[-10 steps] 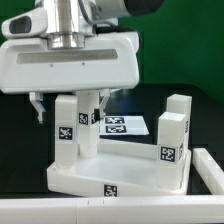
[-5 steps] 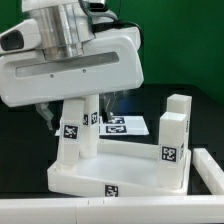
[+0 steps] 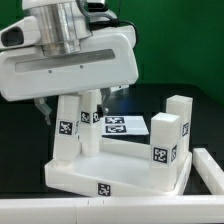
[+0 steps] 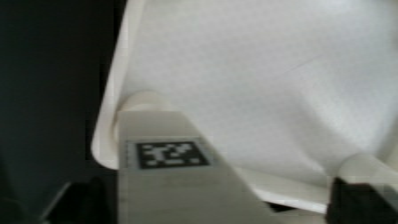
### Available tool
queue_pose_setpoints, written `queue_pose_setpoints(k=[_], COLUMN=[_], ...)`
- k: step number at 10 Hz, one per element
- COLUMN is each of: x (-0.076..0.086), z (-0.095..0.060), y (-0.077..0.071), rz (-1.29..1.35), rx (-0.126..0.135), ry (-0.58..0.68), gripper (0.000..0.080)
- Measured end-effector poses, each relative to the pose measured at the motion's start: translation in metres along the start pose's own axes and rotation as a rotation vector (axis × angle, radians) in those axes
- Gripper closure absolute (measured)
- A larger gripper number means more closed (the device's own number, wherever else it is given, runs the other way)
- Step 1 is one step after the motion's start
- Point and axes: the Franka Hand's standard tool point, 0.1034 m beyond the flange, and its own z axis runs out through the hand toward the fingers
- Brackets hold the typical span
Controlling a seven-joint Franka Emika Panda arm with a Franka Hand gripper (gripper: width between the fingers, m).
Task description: Assemble desk
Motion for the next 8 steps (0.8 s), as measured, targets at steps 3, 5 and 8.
queue_pose_setpoints(k=[3,5,8], x=[0.001,0.001,0.01], z=[0.0,0.001,0.004], y=[0.002,-0.001,-0.004], rz=[0.146,0.275,0.565], rx=[0.0,0.008,0.017], ry=[0.004,0.004,0.007], gripper=[0.0504,0.0511,0.0511])
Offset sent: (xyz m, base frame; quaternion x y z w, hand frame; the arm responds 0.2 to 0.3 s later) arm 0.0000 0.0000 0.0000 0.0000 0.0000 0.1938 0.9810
